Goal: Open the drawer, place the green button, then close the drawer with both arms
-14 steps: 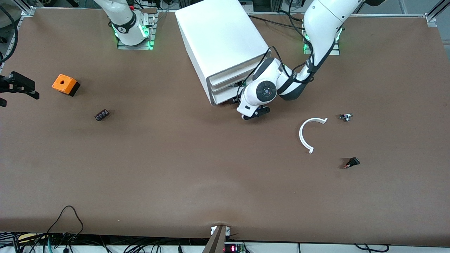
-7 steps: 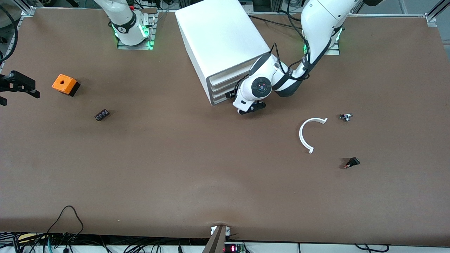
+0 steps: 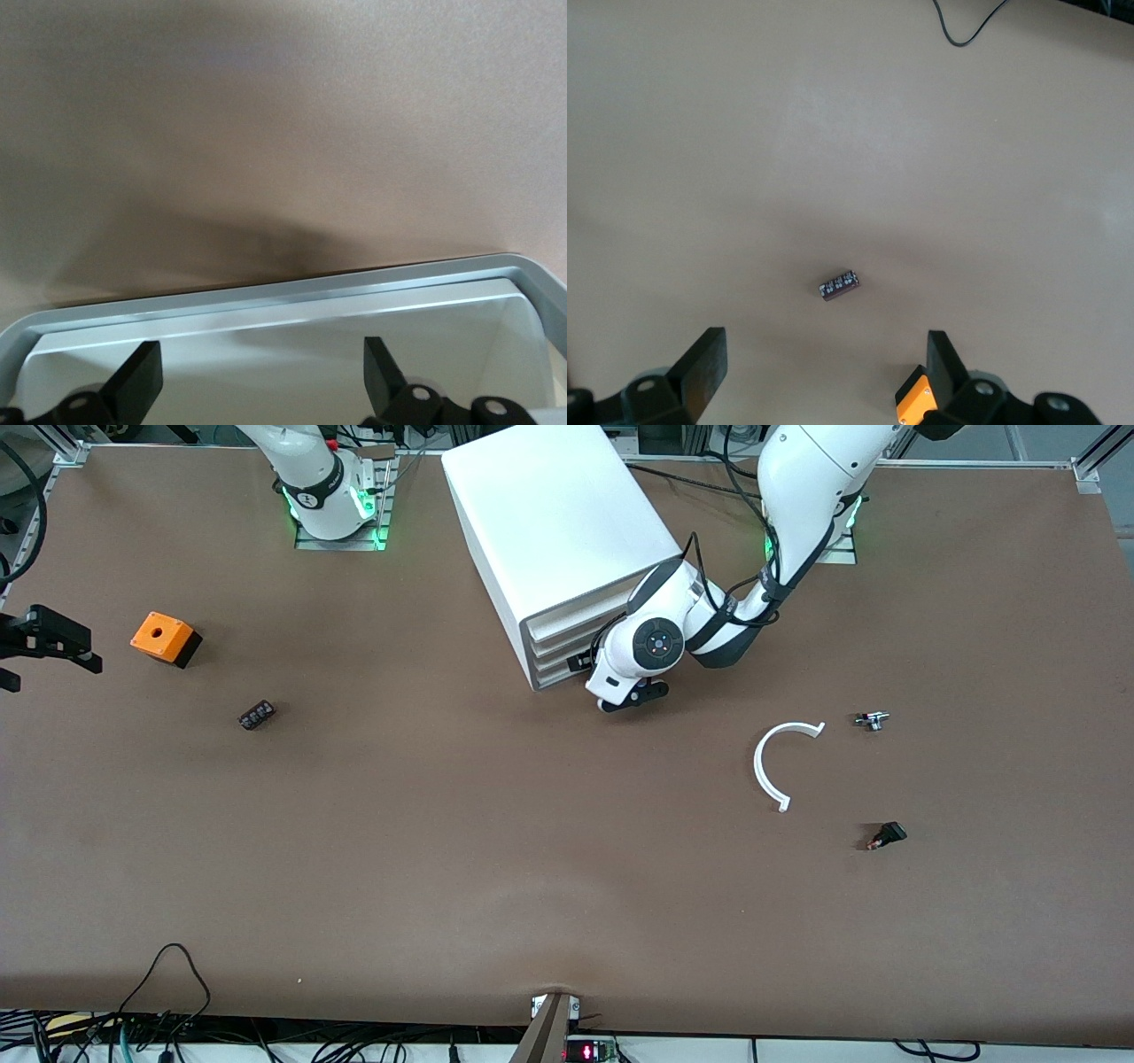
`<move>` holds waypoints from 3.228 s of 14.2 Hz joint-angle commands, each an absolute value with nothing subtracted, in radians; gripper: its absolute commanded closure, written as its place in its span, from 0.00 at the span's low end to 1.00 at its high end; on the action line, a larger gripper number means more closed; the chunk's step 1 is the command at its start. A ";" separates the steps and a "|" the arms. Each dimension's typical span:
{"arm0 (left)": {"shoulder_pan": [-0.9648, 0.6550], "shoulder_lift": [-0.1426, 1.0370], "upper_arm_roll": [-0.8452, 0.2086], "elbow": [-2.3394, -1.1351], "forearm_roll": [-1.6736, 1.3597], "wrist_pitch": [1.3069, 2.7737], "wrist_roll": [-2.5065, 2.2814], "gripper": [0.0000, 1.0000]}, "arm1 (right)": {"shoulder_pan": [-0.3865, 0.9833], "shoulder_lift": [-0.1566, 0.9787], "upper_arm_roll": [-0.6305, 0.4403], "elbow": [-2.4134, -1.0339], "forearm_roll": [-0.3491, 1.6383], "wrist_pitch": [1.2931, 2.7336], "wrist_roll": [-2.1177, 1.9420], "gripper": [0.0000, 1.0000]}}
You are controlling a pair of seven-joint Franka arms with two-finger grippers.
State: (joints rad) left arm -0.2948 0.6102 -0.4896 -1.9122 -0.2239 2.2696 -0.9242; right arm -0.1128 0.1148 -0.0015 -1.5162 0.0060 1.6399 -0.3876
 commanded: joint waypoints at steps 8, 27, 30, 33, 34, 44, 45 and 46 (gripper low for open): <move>-0.128 0.468 -0.485 -1.766 -0.117 2.073 -0.897 0.00 | -0.117 0.137 -0.009 -1.494 0.009 1.651 -0.387 0.00; 0.334 0.396 -0.466 -1.402 0.048 1.496 0.000 0.00 | -0.115 0.112 -0.005 -1.526 0.020 1.657 -0.413 0.00; 0.266 0.332 -0.360 -1.443 0.046 1.499 0.018 0.00 | -0.114 0.074 -0.005 -1.601 0.017 1.724 -0.420 0.00; 0.183 0.227 -0.261 -1.500 0.040 1.509 0.012 0.00 | -0.113 0.058 -0.006 -1.600 0.021 1.724 -0.414 0.00; 0.154 0.186 -0.220 -1.529 0.043 1.528 0.012 0.00 | -0.114 0.057 -0.009 -1.600 0.021 1.709 -0.399 0.00; -0.025 -0.083 -0.028 -1.801 0.032 1.694 0.012 0.00 | -0.110 0.054 -0.009 -1.588 0.012 1.681 -0.400 0.00; -0.026 -0.078 -0.028 -1.795 0.032 1.678 0.011 0.00 | -0.110 0.055 -0.009 -1.580 0.014 1.681 -0.397 0.00; -0.026 -0.063 -0.028 -1.773 0.032 1.660 0.011 0.00 | -0.110 0.055 -0.009 -1.574 0.014 1.680 -0.399 0.00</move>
State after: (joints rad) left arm -0.0188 -0.0618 -0.0357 -1.7742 0.0324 1.6698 -0.0053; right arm -0.1114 0.0785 -0.0074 -1.5704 0.0061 1.6951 -0.4001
